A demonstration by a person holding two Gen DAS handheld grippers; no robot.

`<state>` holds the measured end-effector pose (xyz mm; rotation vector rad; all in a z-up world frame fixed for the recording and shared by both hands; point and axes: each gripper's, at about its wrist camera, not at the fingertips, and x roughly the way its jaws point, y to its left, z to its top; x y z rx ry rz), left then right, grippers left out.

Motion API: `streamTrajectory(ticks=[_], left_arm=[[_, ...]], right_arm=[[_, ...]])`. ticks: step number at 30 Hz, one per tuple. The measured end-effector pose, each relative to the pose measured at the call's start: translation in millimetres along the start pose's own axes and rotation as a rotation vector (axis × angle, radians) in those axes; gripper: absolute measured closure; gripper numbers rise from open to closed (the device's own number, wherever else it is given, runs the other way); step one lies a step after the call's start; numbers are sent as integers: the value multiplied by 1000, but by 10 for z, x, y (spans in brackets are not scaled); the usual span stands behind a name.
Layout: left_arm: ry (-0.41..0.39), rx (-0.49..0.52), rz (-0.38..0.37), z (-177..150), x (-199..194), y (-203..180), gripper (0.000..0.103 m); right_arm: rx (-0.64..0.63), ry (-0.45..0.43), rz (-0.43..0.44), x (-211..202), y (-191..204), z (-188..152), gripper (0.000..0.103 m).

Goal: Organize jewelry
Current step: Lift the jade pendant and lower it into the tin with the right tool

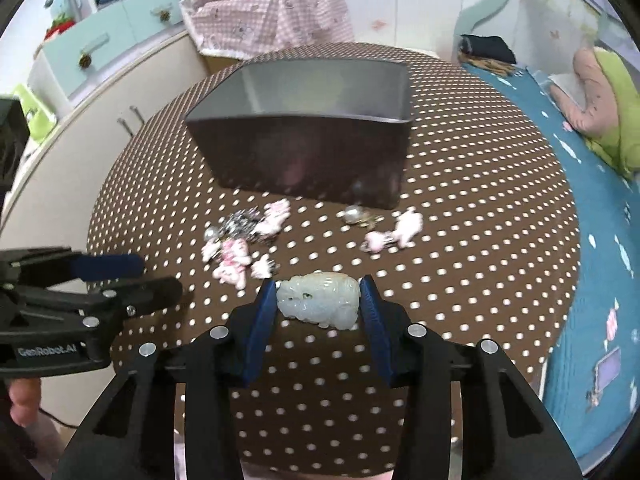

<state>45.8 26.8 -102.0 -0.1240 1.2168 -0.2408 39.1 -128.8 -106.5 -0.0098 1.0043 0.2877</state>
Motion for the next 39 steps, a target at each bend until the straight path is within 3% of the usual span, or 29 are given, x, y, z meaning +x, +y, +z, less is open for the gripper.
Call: streamTrajectory(ticks=[16, 19, 25, 29, 39], left_arm=[[-45, 64, 109, 348, 225, -236, 51], [-43, 80, 98, 338, 265, -279, 58], [-31, 120, 34, 397, 341, -461, 88], [-9, 100, -43, 395, 369, -450, 89], [-54, 64, -81, 287, 142, -314, 89]], right_arm=[[113, -31, -23, -1, -451, 71, 60], [120, -27, -23, 35, -496, 79, 60], [133, -31, -6, 60, -567, 65, 60], [140, -33, 1, 71, -595, 59, 60], [150, -50, 4, 2, -600, 27, 60]])
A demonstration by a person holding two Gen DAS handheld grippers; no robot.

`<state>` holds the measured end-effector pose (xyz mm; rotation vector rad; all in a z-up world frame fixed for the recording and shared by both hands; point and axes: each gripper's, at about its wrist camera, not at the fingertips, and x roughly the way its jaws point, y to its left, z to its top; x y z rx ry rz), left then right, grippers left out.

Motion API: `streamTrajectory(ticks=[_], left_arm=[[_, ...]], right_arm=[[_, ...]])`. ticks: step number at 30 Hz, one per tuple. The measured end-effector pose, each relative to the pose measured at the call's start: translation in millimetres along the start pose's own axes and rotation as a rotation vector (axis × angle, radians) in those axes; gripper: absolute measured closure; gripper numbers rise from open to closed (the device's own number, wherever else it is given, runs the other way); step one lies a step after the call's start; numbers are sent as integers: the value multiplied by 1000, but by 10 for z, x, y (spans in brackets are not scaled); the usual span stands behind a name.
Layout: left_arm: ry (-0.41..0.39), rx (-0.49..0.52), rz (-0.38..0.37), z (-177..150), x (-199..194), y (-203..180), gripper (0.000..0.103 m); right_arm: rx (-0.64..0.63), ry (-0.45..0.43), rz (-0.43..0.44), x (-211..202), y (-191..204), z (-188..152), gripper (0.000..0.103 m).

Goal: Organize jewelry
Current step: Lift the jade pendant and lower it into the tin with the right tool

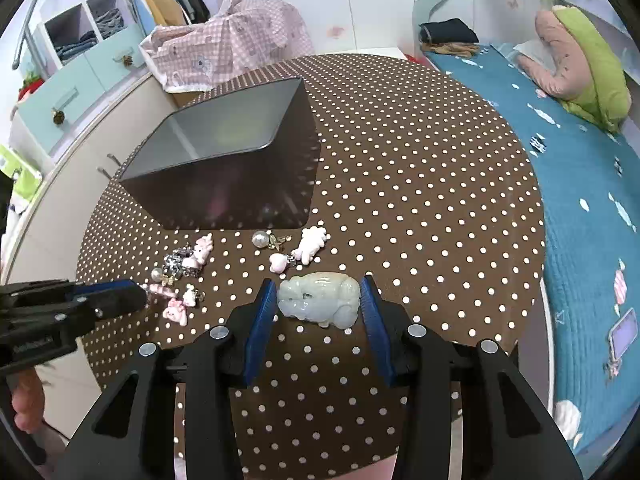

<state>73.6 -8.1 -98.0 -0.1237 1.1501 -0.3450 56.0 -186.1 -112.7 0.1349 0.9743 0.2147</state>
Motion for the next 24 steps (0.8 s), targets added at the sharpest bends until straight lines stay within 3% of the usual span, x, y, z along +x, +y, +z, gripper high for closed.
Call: streamTrajectory(ticks=[3, 24], left_arm=[[-8, -20, -37, 3, -70, 53, 89], [-138, -26, -25, 181, -659, 212, 89]], right_arm=[[-3, -10, -2, -47, 23, 10, 60], [-79, -113, 15, -377, 354, 341, 60]])
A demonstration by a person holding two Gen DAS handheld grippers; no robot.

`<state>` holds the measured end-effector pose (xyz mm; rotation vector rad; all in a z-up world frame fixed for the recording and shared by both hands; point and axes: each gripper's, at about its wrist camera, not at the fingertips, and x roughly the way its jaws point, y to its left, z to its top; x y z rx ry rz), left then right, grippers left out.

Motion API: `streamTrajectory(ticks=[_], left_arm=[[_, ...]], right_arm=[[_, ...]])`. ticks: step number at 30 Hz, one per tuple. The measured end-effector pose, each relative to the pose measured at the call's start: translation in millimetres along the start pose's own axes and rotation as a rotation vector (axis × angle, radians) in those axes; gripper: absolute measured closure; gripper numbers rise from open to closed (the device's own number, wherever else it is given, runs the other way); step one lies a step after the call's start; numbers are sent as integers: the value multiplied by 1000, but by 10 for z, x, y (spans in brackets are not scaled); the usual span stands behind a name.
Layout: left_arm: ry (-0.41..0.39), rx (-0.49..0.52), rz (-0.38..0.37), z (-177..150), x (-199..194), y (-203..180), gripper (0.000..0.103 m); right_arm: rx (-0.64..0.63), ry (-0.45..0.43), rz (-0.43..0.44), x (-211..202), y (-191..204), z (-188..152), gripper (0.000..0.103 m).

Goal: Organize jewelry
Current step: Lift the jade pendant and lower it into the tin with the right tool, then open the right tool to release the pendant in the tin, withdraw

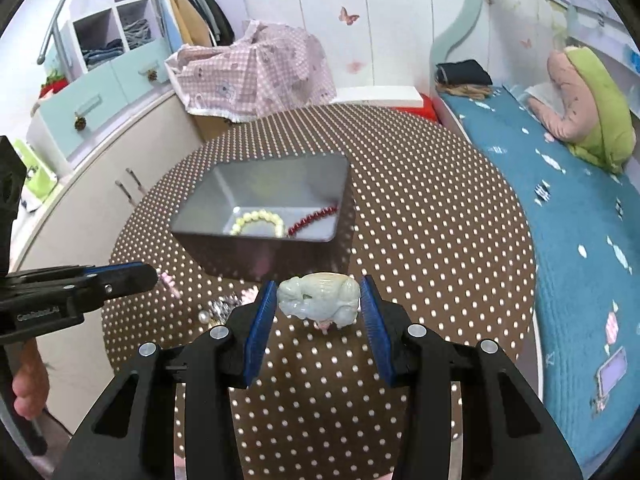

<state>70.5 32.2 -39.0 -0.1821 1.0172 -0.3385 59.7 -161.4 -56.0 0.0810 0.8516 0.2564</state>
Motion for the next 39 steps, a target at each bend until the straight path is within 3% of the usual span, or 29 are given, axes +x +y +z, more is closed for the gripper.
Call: streamTrajectory(ticks=[16, 34, 36, 39], left_arm=[[-61, 17, 15, 484, 78, -98, 89], [42, 1, 28, 762, 591, 7, 88], [51, -3, 45, 763, 606, 6, 88], [54, -4, 58, 763, 596, 7, 87]], right_arm=[[-47, -56, 28, 87, 224, 541, 60], [-21, 5, 40, 500, 227, 718, 59], [-26, 7, 42, 483, 217, 733, 55], [-25, -5, 24, 435, 184, 751, 41]])
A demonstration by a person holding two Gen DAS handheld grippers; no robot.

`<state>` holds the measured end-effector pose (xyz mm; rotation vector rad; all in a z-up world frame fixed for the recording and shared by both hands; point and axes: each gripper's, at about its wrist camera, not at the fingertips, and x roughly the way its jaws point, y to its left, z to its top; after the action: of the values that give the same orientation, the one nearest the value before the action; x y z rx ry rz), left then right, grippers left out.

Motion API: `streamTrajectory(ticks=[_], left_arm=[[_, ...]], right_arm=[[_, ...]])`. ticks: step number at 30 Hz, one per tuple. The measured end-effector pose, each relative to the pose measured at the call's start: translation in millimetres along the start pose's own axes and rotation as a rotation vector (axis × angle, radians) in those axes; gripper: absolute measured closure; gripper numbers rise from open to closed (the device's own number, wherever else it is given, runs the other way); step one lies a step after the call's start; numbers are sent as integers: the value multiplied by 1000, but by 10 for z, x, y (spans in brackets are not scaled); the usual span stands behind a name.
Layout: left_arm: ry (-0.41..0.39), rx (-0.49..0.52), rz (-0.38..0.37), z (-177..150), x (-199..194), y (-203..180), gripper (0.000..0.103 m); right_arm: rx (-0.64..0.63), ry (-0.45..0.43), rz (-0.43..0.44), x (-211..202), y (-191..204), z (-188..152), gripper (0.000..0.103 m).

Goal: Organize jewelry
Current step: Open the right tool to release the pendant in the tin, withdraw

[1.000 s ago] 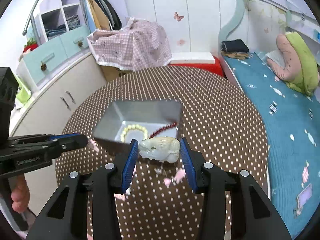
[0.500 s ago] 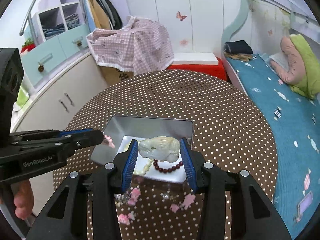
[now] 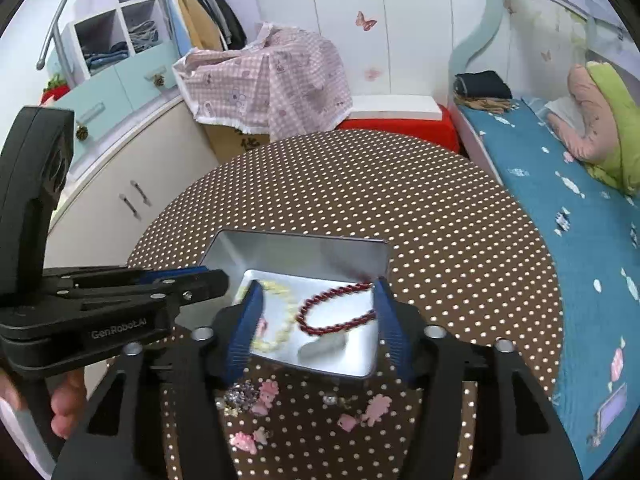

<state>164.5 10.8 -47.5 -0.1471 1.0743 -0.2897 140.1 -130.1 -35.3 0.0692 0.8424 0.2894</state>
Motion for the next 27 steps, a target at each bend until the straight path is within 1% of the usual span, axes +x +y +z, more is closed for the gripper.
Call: streamTrajectory(ticks=[3, 4, 5, 7, 10, 18, 22, 24, 27], left_arm=[[-5, 4, 19, -19, -34, -13, 86], [-4, 4, 20, -30, -42, -14, 81], [-4, 3, 18, -39, -55, -16, 74], [-9, 6, 6, -57, -86, -26, 70], [-17, 18, 20, -109, -142, -73, 69], [-45, 42, 15, -268, -350, -144, 69], [-49, 53, 24, -387, -413, -141, 68], [-44, 57, 22, -472, -425, -126, 62], [-30, 60, 27, -543, -408, -96, 60]], right_arm=[[14, -15, -16, -67, -48, 6, 36], [21, -17, -23, -86, -69, 5, 35], [23, -20, -28, -102, -84, 2, 34], [28, -23, -33, -137, -109, -1, 34], [36, -30, -34, -209, -133, -35, 34], [29, -44, -35, -405, -123, -180, 34], [9, -43, -22, -489, -60, -300, 34], [-2, -36, -17, -506, -37, -358, 34], [-4, -7, -1, -486, -30, -469, 34]])
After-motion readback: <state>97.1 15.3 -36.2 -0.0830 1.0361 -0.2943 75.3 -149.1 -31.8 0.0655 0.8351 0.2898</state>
